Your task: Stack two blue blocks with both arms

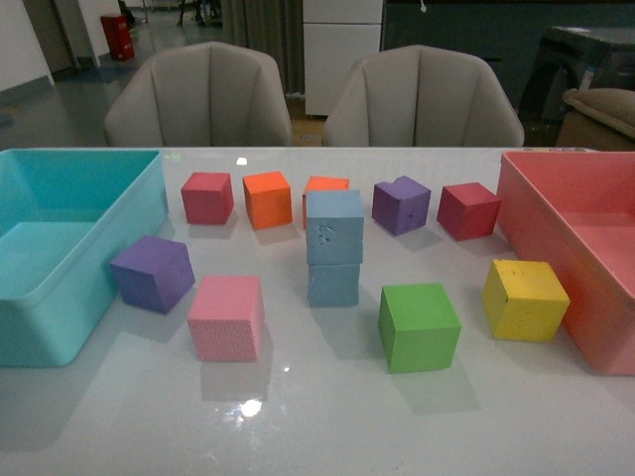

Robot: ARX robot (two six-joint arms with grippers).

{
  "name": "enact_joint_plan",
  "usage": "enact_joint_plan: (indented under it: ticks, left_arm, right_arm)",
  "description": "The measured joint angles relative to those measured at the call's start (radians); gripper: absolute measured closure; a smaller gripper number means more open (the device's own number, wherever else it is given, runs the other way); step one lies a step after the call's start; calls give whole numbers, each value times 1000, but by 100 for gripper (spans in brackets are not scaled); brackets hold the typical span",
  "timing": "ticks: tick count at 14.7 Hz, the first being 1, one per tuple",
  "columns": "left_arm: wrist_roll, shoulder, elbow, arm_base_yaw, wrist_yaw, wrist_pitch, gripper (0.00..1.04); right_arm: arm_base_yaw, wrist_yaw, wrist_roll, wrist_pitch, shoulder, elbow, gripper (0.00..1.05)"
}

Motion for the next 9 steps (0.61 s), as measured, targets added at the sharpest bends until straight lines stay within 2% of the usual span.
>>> enact_joint_plan:
  ticks: [5, 9]
  left_arm:
    - [0, -212, -99, 167, 167, -116, 103]
    - [0, -321, -130, 229, 232, -192, 103]
  right_arm:
    - [0, 0, 0, 0, 0, 0, 6]
    - [0, 0, 0, 0, 0, 0, 6]
